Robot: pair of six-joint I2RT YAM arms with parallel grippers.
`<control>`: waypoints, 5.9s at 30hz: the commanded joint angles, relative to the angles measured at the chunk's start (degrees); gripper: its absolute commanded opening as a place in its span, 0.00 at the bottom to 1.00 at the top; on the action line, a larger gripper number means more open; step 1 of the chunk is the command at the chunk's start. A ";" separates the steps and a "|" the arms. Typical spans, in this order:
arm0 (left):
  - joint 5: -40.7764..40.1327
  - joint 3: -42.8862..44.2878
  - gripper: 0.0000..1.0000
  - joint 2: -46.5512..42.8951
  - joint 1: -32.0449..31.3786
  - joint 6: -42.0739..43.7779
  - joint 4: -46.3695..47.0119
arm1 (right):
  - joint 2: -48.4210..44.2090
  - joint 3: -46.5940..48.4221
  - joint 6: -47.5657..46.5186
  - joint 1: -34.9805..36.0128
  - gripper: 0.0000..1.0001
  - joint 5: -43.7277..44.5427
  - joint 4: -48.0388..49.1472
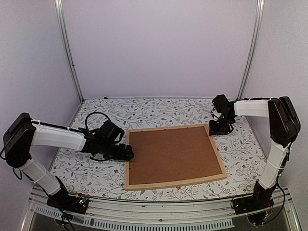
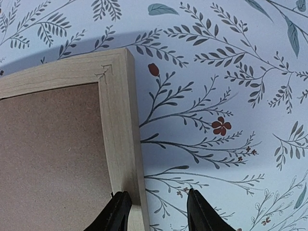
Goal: Put the photo into the frame
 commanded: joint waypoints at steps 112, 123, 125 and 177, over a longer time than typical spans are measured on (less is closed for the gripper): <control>1.81 3.37 0.91 9.16 -2.52 2.21 0.17 | -13.57 -13.06 16.17 19.50 0.52 14.81 -16.03; 1.80 3.77 0.91 9.71 -2.52 2.30 -0.11 | -15.00 -14.14 15.64 17.16 0.52 14.21 -15.56; 1.85 3.84 0.92 9.79 -2.54 2.39 -0.11 | -14.77 -14.22 15.61 16.86 0.52 13.99 -15.55; 2.38 4.08 0.91 11.41 -2.51 2.59 0.14 | -15.35 -19.32 14.18 13.65 0.51 8.80 -10.25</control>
